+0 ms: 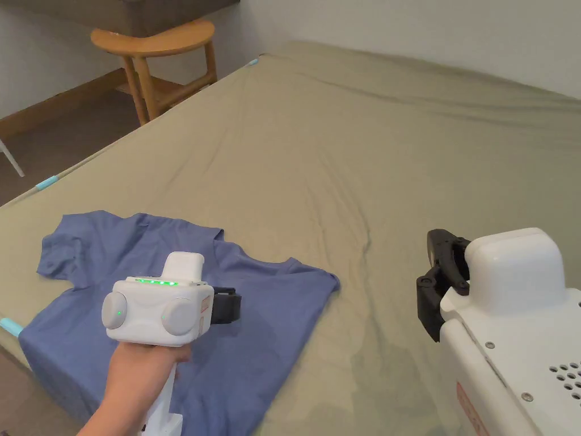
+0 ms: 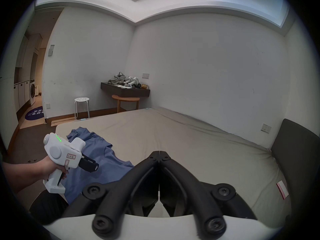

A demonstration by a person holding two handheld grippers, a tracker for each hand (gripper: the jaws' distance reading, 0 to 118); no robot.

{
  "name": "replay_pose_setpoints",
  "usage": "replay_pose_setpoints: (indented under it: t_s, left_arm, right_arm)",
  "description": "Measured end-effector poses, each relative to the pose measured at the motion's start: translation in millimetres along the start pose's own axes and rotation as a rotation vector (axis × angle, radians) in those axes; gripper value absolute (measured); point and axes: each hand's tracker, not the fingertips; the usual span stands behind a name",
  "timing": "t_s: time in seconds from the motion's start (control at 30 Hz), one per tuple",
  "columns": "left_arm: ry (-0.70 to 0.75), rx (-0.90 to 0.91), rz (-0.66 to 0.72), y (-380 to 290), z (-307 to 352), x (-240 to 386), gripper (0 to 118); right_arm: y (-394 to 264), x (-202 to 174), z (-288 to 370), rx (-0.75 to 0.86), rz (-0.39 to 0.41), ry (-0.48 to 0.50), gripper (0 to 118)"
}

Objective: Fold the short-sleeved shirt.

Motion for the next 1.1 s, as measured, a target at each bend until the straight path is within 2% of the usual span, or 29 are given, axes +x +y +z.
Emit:
replay_pose_setpoints:
  t_s: [0.07, 0.13, 0.2, 0.33, 0.37, 0.47, 0.5, 0.57, 0.6, 0.67, 0.73, 0.93, 1.1]
  left_arm:
    - [0.009, 0.034, -0.009, -0.6, -11.9, 2.3, 112]
    - [0.063, -0.008, -0.045, -0.5, -25.0, 5.1, 113]
    - [0.058, -0.022, -0.046, -2.8, -37.6, 5.9, 113]
    - [-0.020, -0.099, 0.005, -11.2, -51.4, 0.3, 97]
    - [0.016, -0.057, 0.016, -9.3, -44.0, -1.2, 88]
    - [-0.017, -0.034, 0.000, -10.3, -32.3, 10.1, 20]
    - [-0.007, -0.008, -0.028, -7.1, -27.9, 12.2, 6]
    - [0.043, 0.047, -0.018, -12.1, -34.3, 10.8, 6]
    - [0.006, 0.019, 0.001, -14.7, -40.0, 4.4, 6]
    - [-0.087, 0.044, 0.125, -13.9, -35.0, -10.7, 6]
    - [-0.119, 0.076, 0.158, -15.9, -24.1, -20.3, 6]
    - [-0.178, 0.352, 0.249, -1.2, 51.1, -35.7, 6]
    - [-0.193, 0.526, 0.212, 11.0, 115.4, -39.5, 6]
  right_arm:
    - [-5.4, 4.1, -4.3, -0.020, -0.009, -0.006, 1]
    - [-10.0, 7.1, -7.4, -0.036, -0.018, -0.013, 1]
    - [-13.6, 9.6, -9.6, -0.049, -0.027, -0.019, 1]
    - [-18.6, 12.0, -9.9, -0.064, -0.036, -0.024, 1]
    - [-19.2, 12.3, -9.6, -0.066, -0.034, -0.027, 1]
    - [-19.8, 14.1, -7.8, -0.067, -0.038, -0.033, 1]
    - [-19.7, 15.0, -7.4, -0.067, -0.045, -0.033, 1]
    - [-18.1, 15.8, -5.5, -0.068, -0.057, -0.032, 1]
    - [-17.3, 16.0, -3.3, -0.067, -0.059, -0.033, 1]
    - [-15.7, 17.1, 3.8, -0.060, -0.060, -0.036, 1]
    - [-13.8, 19.5, 11.7, -0.052, -0.061, -0.037, 1]
    - [-6.5, 30.7, 34.1, -0.020, -0.095, -0.068, 1]
    - [-0.1, 37.3, 58.2, 0.017, -0.116, -0.089, 1]
